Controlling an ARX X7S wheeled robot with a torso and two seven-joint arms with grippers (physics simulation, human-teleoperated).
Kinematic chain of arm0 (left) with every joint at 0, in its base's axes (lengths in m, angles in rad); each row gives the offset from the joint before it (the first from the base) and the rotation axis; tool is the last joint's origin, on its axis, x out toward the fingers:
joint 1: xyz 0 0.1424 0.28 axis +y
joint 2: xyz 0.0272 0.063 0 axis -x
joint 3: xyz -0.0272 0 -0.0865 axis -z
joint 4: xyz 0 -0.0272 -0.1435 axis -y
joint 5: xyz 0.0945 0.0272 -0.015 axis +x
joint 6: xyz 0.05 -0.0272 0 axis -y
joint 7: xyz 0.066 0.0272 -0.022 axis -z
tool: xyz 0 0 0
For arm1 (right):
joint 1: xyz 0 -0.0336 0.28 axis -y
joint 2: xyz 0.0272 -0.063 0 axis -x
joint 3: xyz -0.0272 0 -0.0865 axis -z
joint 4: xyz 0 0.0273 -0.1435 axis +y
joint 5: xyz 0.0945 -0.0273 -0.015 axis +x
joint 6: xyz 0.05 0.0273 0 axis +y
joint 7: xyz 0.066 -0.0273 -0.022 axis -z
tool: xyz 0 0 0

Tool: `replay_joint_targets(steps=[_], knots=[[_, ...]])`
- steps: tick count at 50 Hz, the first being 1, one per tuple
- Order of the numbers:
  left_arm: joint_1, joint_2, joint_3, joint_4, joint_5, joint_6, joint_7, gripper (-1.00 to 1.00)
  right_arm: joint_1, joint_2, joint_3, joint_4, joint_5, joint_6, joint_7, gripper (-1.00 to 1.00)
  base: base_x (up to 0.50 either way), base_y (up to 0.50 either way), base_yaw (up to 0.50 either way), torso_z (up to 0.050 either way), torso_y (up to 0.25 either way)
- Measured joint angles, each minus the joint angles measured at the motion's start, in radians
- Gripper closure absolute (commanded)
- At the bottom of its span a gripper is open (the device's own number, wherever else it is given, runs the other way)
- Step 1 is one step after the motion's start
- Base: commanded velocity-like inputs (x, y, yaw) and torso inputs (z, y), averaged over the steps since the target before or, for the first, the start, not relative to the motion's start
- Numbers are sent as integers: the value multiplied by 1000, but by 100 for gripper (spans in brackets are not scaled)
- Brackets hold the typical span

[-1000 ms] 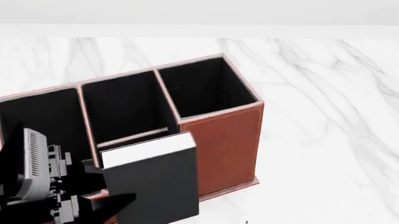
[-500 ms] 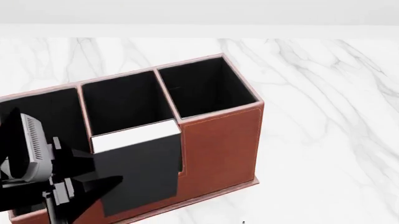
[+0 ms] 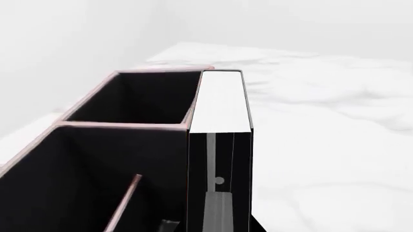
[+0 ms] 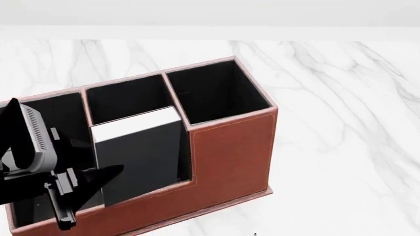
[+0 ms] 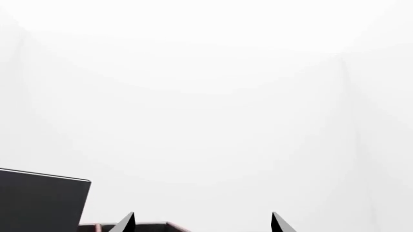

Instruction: Pick up the book and place it in the back compartment of the caddy.

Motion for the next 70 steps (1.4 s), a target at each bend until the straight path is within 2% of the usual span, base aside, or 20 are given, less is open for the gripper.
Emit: replay_joint_targets(steps=[70], knots=[[-194, 278, 68, -727, 153, 230, 192, 100, 8, 12, -16, 5, 5, -2, 14, -100, 0, 0, 0, 0, 1]])
